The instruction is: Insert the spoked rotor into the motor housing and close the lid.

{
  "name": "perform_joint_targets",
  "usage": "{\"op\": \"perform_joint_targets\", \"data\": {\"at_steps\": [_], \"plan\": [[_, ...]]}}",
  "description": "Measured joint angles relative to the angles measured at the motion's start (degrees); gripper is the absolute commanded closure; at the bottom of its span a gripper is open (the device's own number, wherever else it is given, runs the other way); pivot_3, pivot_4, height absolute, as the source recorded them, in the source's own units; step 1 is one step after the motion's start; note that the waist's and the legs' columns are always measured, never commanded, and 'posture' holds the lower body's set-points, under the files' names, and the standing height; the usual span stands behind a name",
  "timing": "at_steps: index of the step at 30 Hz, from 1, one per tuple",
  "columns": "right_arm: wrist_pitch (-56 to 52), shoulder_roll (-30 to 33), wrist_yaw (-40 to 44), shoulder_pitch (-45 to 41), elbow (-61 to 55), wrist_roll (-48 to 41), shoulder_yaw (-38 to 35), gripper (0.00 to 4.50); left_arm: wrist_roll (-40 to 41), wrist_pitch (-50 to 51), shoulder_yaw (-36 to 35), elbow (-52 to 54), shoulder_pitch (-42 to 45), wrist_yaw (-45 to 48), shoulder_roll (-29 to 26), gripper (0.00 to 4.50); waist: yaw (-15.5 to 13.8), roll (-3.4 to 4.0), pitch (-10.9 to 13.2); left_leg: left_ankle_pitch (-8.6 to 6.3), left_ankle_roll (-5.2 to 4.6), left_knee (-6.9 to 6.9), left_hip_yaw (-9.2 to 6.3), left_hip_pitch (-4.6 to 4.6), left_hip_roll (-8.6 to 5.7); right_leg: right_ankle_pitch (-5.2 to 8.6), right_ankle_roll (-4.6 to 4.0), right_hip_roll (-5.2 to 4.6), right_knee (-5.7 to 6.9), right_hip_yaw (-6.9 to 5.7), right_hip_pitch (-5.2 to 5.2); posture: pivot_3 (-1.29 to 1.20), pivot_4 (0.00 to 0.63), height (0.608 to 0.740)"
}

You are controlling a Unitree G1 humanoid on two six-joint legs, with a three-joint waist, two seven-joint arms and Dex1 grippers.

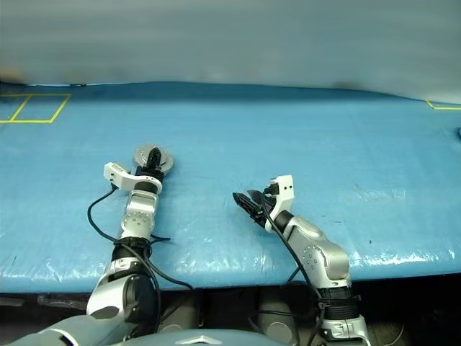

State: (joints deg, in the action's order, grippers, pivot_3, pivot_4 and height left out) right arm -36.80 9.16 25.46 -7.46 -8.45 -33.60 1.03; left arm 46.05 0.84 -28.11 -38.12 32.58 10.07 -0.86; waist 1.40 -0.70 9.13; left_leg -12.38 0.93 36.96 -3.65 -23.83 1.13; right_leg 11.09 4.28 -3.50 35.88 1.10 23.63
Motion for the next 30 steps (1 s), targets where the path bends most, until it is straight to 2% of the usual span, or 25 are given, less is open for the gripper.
{"op": "perform_joint_targets", "data": {"at_steps": [3,7,13,16,18,22,25,30], "plan": [[0.0,0.2,0.0,0.4,-1.3,0.0,0.0,1.55,-2.9,-0.9,0.3,-0.7,1.2,-1.4,-0.7,0.18,0.1,0.02,0.0,-0.01,0.0,-0.09,0.0,0.16,0.02,0.09,0.05,0.03,0.03,0.0,-0.08,0.0,0.15,0.74],[0.1,0.6,0.4,1.4,-1.5,0.2,-0.2,1.55,-6.9,-5.5,-0.7,2.4,-1.1,-8.1,-0.9,0.18,1.1,0.05,0.0,-0.02,0.0,-0.17,0.1,0.35,0.05,0.22,-0.21,0.04,0.08,0.11,-0.12,0.0,0.15,0.74],[0.6,0.9,0.5,0.4,0.2,0.8,-1.5,1.55,-9.5,-6.1,-2.8,14.1,-11.7,-12.6,-4.0,0.18,1.6,0.06,0.0,0.0,0.03,-0.14,0.11,0.35,0.1,0.17,-0.28,0.09,0.13,0.14,-0.1,0.0,0.15,0.74],[2.9,0.6,0.4,0.0,1.5,2.6,-1.4,1.55,-10.2,-6.1,-3.0,19.1,-16.8,-11.1,-5.9,0.18,0.9,0.05,0.0,0.01,0.05,-0.07,0.11,0.25,0.09,0.17,-0.28,0.08,0.12,0.14,-0.06,0.0,0.15,0.74],[9.2,-0.6,0.3,0.0,2.3,6.2,-0.9,1.55,-11.0,-5.7,-1.7,23.8,-20.5,-7.5,-7.2,0.18,0.3,0.04,0.0,0.01,0.06,-0.02,0.11,0.2,0.08,0.17,-0.28,0.07,0.09,0.14,-0.05,0.0,0.15,0.74],[21.4,0.4,0.5,-1.1,5.9,12.7,-0.6,1.55,-14.0,-5.0,7.8,33.0,-26.2,5.4,-10.6,0.18,-0.8,0.05,0.0,0.03,0.13,0.08,0.2,0.18,0.02,0.16,-0.27,0.0,0.01,0.2,-0.11,0.0,0.15,0.74],[21.6,5.4,9.3,-0.8,6.4,8.8,-1.7,1.55,-18.3,-2.0,19.6,37.1,-29.0,17.5,-16.7,0.18,-0.7,0.08,0.0,0.03,0.14,0.06,0.27,0.21,0.02,0.17,-0.27,0.0,0.03,0.31,-0.09,0.0,0.15,0.74],[23.3,13.9,16.9,0.0,7.5,9.8,-2.8,1.55,-25.6,0.3,30.9,37.6,-28.9,28.0,-22.5,0.18,0.2,0.22,0.1,0.02,0.13,-0.12,0.33,0.25,0.14,0.21,-0.37,0.12,0.11,0.33,0.09,0.0,0.15,0.74]]}}
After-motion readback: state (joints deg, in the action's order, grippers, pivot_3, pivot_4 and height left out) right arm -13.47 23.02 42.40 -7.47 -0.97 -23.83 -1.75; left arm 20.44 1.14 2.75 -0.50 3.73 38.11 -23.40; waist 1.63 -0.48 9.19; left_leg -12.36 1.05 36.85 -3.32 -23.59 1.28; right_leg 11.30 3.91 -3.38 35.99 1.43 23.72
